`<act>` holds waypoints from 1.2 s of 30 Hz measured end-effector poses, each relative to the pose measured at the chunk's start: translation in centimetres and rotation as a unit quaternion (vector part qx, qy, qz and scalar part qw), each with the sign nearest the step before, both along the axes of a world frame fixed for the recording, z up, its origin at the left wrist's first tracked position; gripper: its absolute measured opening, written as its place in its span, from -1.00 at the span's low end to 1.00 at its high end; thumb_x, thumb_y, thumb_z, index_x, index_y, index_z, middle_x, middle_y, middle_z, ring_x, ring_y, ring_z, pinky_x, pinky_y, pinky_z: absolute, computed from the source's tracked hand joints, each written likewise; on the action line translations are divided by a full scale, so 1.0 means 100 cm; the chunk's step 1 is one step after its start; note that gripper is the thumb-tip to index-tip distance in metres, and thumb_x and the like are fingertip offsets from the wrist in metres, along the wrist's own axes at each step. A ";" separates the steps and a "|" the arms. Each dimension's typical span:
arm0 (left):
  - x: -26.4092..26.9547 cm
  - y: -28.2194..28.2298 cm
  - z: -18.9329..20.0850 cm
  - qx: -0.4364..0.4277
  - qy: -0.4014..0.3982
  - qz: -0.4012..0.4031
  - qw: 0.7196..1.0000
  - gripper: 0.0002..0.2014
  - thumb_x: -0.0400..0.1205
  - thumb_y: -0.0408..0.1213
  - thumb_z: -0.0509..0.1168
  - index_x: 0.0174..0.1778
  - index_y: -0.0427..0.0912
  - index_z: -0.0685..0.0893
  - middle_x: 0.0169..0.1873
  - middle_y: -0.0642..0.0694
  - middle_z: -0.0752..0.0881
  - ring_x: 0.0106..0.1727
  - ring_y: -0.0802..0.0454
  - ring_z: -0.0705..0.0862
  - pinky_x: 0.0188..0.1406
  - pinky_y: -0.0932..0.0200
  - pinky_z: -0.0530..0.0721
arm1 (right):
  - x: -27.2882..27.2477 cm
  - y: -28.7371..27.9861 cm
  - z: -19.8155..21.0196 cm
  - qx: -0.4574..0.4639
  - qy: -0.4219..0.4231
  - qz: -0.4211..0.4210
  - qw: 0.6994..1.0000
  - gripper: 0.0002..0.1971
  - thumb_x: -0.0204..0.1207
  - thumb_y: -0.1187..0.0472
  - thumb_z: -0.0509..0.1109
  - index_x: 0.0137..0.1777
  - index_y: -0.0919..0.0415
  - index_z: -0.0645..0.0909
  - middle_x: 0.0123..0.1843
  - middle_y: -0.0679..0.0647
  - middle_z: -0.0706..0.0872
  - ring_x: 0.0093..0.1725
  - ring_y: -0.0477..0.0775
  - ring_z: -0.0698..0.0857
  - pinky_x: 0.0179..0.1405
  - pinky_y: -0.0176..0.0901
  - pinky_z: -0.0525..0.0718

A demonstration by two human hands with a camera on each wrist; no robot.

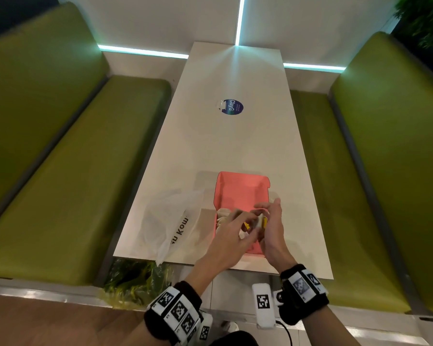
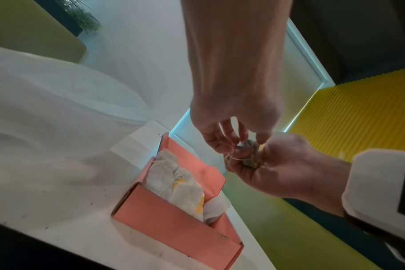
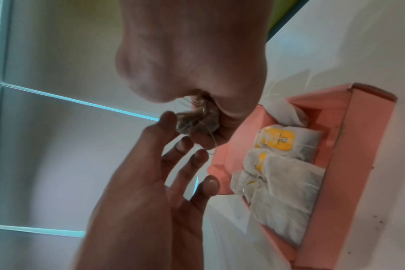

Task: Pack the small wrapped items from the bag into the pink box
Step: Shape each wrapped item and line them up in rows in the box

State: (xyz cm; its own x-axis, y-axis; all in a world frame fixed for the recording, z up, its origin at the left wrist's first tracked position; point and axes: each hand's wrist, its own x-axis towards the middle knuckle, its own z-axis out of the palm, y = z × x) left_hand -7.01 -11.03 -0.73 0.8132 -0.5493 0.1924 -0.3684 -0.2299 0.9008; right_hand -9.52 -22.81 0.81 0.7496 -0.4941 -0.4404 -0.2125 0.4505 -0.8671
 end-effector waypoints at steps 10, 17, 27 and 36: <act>0.008 0.005 0.003 -0.062 0.128 0.063 0.988 -0.85 0.74 -0.32 0.26 -0.08 0.02 0.65 -0.20 0.18 0.69 -0.14 0.11 0.65 -0.18 0.22 0.57 | -0.005 0.012 -0.003 -0.041 0.023 0.072 0.996 -0.51 0.76 -0.13 0.08 -0.20 0.21 0.58 -0.41 0.14 0.52 -0.47 0.03 0.43 -0.46 -0.14 0.45; 0.017 0.014 0.008 -0.120 0.222 0.107 0.962 -0.89 0.76 -0.32 0.24 -0.02 -0.24 0.64 -0.23 0.00 0.73 -0.27 0.04 0.70 -0.46 0.14 0.59 | -0.015 0.002 -0.009 -0.139 -0.023 0.054 0.989 -0.81 0.72 0.16 0.29 -0.01 0.29 0.62 -0.23 0.07 0.66 -0.33 0.01 0.56 -0.44 -0.17 0.56; 0.007 0.020 0.005 -0.109 0.099 0.121 0.982 -0.89 0.67 -0.39 0.37 -0.08 -0.07 0.69 0.01 0.05 0.69 -0.02 0.01 0.72 -0.29 0.14 0.75 | 0.000 0.013 0.010 -0.156 -0.023 0.078 0.984 -0.92 0.57 0.22 0.50 -0.08 0.23 0.71 -0.35 -0.02 0.66 -0.39 -0.09 0.55 -0.56 -0.25 0.43; 0.028 0.038 0.011 -0.050 0.124 0.025 0.991 -0.80 0.71 -0.21 0.36 0.25 -0.03 0.68 0.09 0.16 0.76 0.17 0.19 0.71 0.17 0.19 0.67 | 0.001 -0.012 0.034 -0.375 -0.053 0.260 0.888 -0.94 0.54 0.23 0.54 -0.09 0.05 0.81 -0.18 -0.10 0.82 -0.22 -0.26 0.69 -0.21 -0.42 0.55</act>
State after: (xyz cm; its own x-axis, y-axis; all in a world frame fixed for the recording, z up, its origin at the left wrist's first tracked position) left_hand -4.24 -7.26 0.37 0.8684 -0.4947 0.0344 -0.1234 -0.1485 0.9812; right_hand -9.39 -24.03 4.24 0.9798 -0.1944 -0.0463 -0.1219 -0.3979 -0.9093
